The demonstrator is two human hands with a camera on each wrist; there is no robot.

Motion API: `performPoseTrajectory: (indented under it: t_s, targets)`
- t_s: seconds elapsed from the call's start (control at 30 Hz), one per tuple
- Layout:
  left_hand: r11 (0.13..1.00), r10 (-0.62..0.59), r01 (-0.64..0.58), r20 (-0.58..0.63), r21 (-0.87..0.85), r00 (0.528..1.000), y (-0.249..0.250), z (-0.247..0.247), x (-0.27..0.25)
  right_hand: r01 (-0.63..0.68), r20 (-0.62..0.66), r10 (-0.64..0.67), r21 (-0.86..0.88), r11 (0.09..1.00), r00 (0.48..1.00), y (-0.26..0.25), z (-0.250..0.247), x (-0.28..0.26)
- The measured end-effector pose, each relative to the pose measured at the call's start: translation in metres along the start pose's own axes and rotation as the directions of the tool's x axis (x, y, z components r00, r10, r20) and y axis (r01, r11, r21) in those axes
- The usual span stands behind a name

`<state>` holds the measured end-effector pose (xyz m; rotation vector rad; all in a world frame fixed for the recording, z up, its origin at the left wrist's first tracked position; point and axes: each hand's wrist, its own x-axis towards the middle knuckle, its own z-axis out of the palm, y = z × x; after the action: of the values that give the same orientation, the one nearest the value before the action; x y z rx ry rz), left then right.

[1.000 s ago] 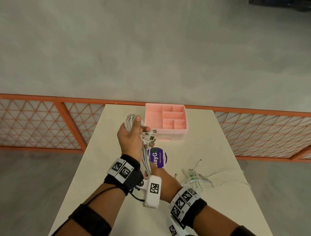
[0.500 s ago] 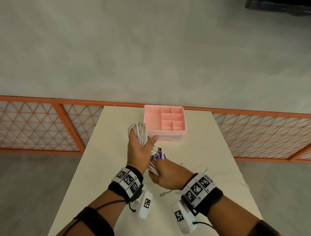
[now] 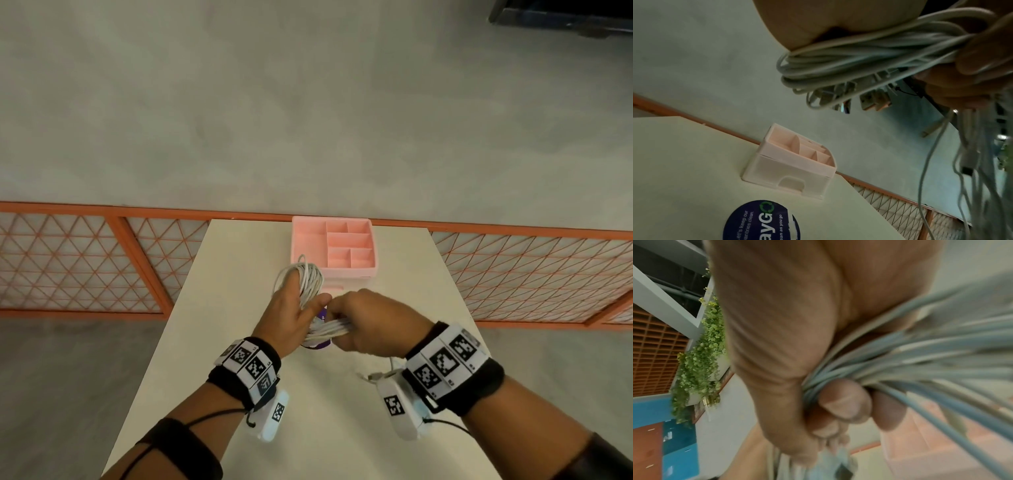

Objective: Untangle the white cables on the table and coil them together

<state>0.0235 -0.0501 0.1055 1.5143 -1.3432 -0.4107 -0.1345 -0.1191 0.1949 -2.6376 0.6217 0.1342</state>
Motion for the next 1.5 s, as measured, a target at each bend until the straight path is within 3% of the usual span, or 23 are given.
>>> performPoseTrajectory:
  t_s: [0.13,0.23,0.3,0.4,0.5,0.67,0.87,0.97,1.07,1.13,1.23,1.33,1.5]
  targets:
    - [0.985,-0.024,0.057,0.194,-0.165,0.981,0.012,0.001,-0.007,-0.03,0.021,0.029,0.067,0.997,0.999,0.002,-0.027,0.005]
    - [0.977,-0.116,0.167,0.321,-0.136,0.94,0.021,0.005,-0.008,-0.066,0.06,0.057,0.152,0.986,0.997,0.008,-0.046,0.011]
    - [0.976,-0.155,0.199,0.35,-0.091,0.924,0.025,0.006,-0.006,-0.085,0.073,0.071,0.209,0.974,0.995,0.016,-0.055,0.015]
    - [0.946,-0.192,0.273,0.378,-0.173,0.906,0.033,0.002,0.002,-0.083,0.046,0.071,0.397,0.914,0.996,0.029,-0.054,0.02]
    - [0.832,-0.272,0.415,0.382,-0.368,0.883,0.035,-0.006,0.007,-0.011,-0.023,0.028,0.529,0.848,0.999,0.041,-0.048,0.026]
    - [0.651,-0.267,0.458,0.382,-0.605,0.885,0.037,-0.005,0.007,0.028,-0.017,-0.022,0.644,0.764,1.0,0.06,-0.041,0.028]
    - [0.32,-0.316,0.576,0.488,-0.752,0.814,0.036,-0.003,0.008,0.116,-0.173,-0.039,0.459,0.881,0.984,0.057,-0.02,0.03]
    - [0.24,-0.305,0.613,0.541,-0.753,0.784,0.033,-0.009,0.009,0.097,-0.157,-0.026,0.465,0.88,0.987,0.052,-0.017,0.026]
    - [0.24,-0.303,0.656,0.587,-0.715,0.751,0.033,-0.013,0.007,0.052,-0.081,-0.002,0.619,0.783,0.997,0.049,-0.021,0.026]
    - [0.251,-0.313,0.672,0.598,-0.697,0.738,0.035,-0.013,0.005,0.041,-0.089,0.016,0.606,0.795,0.996,0.053,-0.022,0.027]
    - [0.333,-0.318,0.679,0.6,-0.655,0.734,0.035,-0.009,0.004,0.047,-0.154,0.004,0.328,0.944,0.988,0.061,-0.023,0.026]
    - [0.433,-0.326,0.666,0.584,-0.607,0.744,0.032,-0.004,0.002,0.026,-0.213,-0.006,0.087,0.996,0.977,0.062,-0.024,0.027]
    - [0.602,-0.348,0.605,0.511,-0.521,0.786,0.037,0.004,-0.003,0.006,-0.332,0.001,0.021,1.0,0.943,0.056,-0.026,0.033]
